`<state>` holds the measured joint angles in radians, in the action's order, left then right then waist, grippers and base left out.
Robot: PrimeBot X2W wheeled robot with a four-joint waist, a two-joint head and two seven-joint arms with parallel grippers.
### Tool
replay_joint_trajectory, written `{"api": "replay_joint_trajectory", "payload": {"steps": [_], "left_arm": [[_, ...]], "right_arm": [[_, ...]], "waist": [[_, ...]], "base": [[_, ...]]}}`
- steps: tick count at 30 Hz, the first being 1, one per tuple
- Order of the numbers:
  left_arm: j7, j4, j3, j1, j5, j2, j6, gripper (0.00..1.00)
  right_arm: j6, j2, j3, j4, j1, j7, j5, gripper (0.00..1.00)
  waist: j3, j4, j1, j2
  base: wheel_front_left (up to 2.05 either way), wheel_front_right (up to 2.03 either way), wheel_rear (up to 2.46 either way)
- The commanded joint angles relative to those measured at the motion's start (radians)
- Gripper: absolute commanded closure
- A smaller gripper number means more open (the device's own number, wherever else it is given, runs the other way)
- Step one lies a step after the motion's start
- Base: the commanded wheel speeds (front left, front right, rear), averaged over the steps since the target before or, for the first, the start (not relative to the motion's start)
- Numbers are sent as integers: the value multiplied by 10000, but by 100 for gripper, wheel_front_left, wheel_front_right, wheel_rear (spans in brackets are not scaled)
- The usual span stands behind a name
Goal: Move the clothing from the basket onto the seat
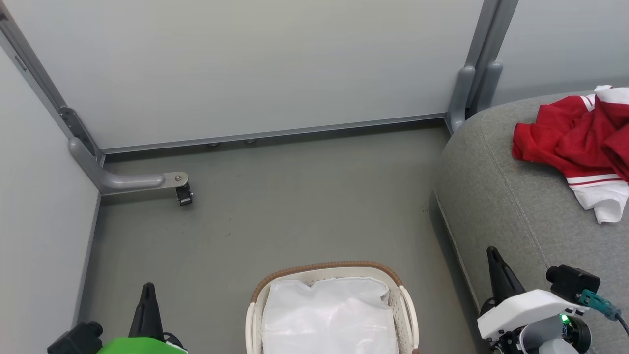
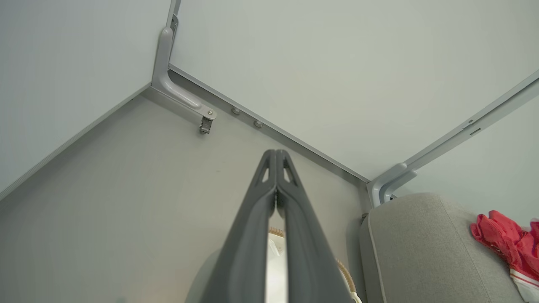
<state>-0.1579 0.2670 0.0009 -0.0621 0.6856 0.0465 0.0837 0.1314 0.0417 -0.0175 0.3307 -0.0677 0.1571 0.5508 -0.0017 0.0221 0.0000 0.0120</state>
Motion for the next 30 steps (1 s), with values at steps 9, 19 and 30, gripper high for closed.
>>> {"api": "replay_joint_trajectory", "payload": {"steps": [9,19,30], "left_arm": [[398,-151,216,519,1401,29,109,100],[755,-162,360,729,2589,33,164,100],[1135,-173,518,950,3869,37,228,100]], "right_arm": [[-2,49,231,-273,-259,-401,1628,100],[-3,59,400,-365,-310,-755,2989,100],[-5,69,585,-462,-359,-1139,4454,100]], "waist": [[2,-20,0,-31],[5,-41,0,-40],[8,-67,0,-51]], "base": [[0,0,0],[0,0,0],[0,0,0]]}}
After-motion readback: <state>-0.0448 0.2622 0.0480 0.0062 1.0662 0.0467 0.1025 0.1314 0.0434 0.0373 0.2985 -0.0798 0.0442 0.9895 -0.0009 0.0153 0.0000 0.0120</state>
